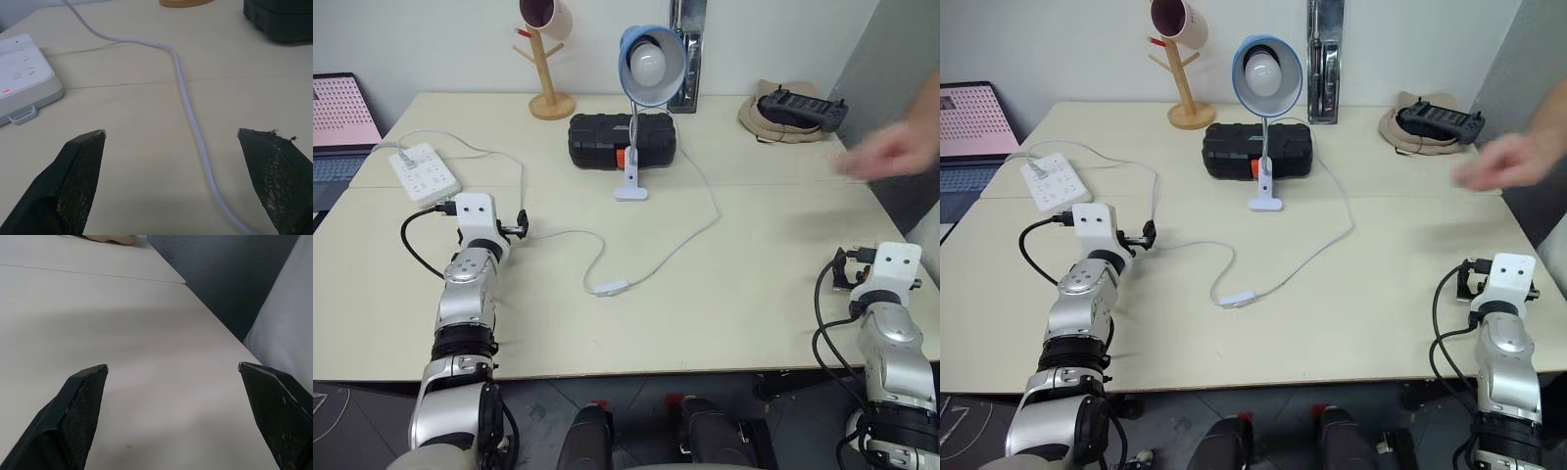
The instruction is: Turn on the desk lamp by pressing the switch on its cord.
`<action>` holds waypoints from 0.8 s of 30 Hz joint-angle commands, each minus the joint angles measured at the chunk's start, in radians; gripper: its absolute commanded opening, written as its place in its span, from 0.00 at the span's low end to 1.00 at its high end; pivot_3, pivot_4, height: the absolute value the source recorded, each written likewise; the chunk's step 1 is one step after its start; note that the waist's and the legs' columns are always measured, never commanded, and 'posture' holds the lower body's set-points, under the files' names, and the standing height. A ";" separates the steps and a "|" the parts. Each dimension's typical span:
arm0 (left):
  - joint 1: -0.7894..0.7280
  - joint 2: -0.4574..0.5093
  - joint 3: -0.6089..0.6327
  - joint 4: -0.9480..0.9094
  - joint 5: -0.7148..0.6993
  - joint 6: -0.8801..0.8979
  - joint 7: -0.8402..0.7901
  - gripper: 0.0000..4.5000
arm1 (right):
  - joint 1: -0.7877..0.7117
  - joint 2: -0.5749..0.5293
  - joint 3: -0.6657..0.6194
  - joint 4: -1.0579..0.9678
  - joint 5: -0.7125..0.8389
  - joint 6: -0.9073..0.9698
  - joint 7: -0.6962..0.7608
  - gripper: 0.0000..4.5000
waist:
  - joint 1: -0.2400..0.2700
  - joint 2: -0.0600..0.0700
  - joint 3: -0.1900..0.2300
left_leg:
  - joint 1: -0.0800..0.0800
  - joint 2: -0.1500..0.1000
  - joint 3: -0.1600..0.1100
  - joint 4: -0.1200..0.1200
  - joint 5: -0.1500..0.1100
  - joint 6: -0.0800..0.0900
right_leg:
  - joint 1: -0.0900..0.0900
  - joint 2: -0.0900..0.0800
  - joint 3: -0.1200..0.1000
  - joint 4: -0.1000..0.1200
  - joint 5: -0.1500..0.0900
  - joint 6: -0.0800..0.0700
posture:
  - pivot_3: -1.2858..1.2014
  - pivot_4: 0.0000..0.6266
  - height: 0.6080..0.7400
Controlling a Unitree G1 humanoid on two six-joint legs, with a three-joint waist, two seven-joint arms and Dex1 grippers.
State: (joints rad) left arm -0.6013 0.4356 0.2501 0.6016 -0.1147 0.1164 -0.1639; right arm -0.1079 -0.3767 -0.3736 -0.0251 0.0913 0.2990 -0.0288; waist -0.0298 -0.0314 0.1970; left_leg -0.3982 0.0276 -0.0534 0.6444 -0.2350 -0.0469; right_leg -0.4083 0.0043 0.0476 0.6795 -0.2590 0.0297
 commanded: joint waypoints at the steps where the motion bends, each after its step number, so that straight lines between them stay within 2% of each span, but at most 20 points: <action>1: -0.034 0.023 0.006 -0.005 -0.006 -0.036 -0.020 1.00 | 0.006 0.001 -0.022 -0.048 -0.008 -0.011 -0.017 0.99 | 0.000 0.000 0.000 | 0.000 0.000 0.000 0.000 0.000 0.000 | 0.000 0.000 0.000 0.000 0.000 0.000 | 0.52 0.24 1.00; 12: -0.040 0.040 0.015 0.002 -0.004 -0.047 -0.019 1.00 | -0.010 -0.017 0.014 -0.054 -0.024 -0.006 0.010 0.99 | 0.000 0.000 0.000 | 0.000 0.000 0.000 0.000 0.000 0.000 | 0.000 0.000 0.000 0.000 0.000 0.000 | 0.52 0.24 1.00; 15: -0.049 0.053 0.010 0.000 -0.018 -0.042 -0.069 1.00 | -0.019 -0.030 0.030 -0.063 -0.028 -0.001 0.031 0.99 | -0.001 0.000 0.000 | 0.000 0.000 0.000 0.000 0.000 0.000 | 0.000 0.000 0.000 0.000 0.000 0.000 | 0.52 0.24 1.00; 17: -0.071 0.073 -0.006 -0.012 -0.035 -0.025 -0.150 1.00 | -0.030 -0.060 0.064 -0.084 -0.006 0.014 0.103 0.99 | -0.001 0.000 0.000 | 0.000 0.000 0.000 0.000 0.000 0.000 | 0.000 0.000 0.000 0.000 0.000 0.000 | 0.52 0.24 1.00; 19: -0.116 0.105 -0.047 -0.003 -0.030 -0.006 -0.260 1.00 | -0.024 -0.115 0.137 -0.141 0.046 0.049 0.266 0.99 | -0.001 0.000 0.000 | 0.000 0.000 0.000 0.000 0.000 0.000 | 0.000 0.000 0.000 0.000 0.000 0.000 | 0.52 0.24 1.00; 24: -0.186 0.179 -0.170 -0.031 -0.036 0.049 -0.589 1.00 | -0.013 -0.218 0.219 -0.326 0.252 0.197 0.560 0.99 | -0.003 0.000 0.000 | 0.000 0.000 -0.001 0.000 0.000 0.000 | 0.000 0.002 -0.001 -0.001 0.000 0.000 | 0.52 0.24 1.00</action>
State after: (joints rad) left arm -0.7702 0.5836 0.1224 0.6209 -0.1365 0.1361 -0.6106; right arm -0.1207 -0.5555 -0.1589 -0.2509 0.2524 0.4376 0.4199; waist -0.0324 -0.0312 0.1973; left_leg -0.3983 0.0279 -0.0546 0.6437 -0.2350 -0.0468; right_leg -0.4079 0.0061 0.0468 0.6786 -0.2593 0.0296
